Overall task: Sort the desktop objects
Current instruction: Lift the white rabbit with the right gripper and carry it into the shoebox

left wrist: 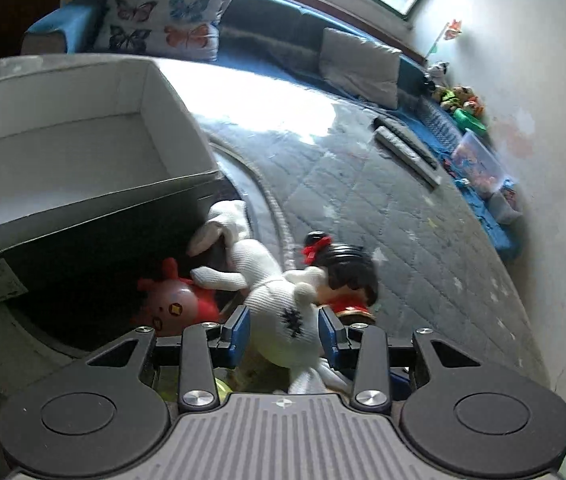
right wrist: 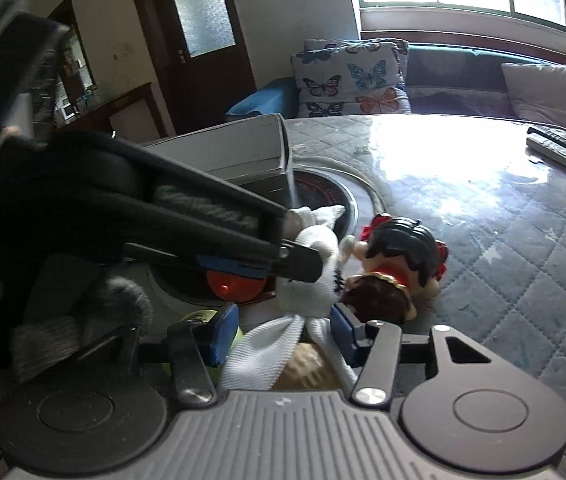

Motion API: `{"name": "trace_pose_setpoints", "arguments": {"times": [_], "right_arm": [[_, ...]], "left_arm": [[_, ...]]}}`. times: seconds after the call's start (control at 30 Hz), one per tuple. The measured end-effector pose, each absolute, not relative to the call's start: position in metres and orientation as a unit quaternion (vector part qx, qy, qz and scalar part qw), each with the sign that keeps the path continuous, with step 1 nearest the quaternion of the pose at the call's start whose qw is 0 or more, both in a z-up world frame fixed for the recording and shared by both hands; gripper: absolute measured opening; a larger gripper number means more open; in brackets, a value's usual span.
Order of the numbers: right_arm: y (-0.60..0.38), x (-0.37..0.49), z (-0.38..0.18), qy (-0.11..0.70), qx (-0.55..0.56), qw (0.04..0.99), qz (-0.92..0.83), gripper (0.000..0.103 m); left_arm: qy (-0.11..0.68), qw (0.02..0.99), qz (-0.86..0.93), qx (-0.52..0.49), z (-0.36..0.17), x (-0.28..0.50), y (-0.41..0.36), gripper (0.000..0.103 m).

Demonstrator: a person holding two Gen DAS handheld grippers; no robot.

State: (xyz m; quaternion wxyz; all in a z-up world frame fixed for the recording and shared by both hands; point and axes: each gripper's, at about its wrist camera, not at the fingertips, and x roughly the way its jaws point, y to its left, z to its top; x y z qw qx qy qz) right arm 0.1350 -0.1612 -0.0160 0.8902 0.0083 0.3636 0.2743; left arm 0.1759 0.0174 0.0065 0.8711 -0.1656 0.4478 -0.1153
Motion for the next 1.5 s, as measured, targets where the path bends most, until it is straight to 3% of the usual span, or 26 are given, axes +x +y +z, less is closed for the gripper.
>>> {"name": "trace_pose_setpoints", "arguments": {"times": [0.2,0.53,0.8,0.9,1.5], "right_arm": [[-0.159,0.142,-0.021,0.371,0.012,0.89,0.266,0.052],[-0.158,0.152,-0.028,0.379,0.018,0.89,0.253,0.049],[-0.164,0.153,-0.027,0.377,0.036,0.893,0.242,0.028],[-0.166,0.149,-0.023,0.371,0.04,0.896,0.241,0.025],[-0.09,0.161,0.053,0.264,-0.031,0.904,0.334,0.024]], "left_arm": [[0.463,0.856,-0.12,-0.197,-0.004,0.184,0.022,0.045],[0.475,0.846,-0.124,-0.211,-0.008,0.193,0.02,0.042],[0.452,0.861,-0.127,-0.195,-0.004,0.183,0.019,0.034],[0.441,0.866,-0.128,-0.2,0.001,0.176,0.022,0.034],[0.318,0.917,-0.053,-0.236,0.079,0.161,0.103,0.034]]}}
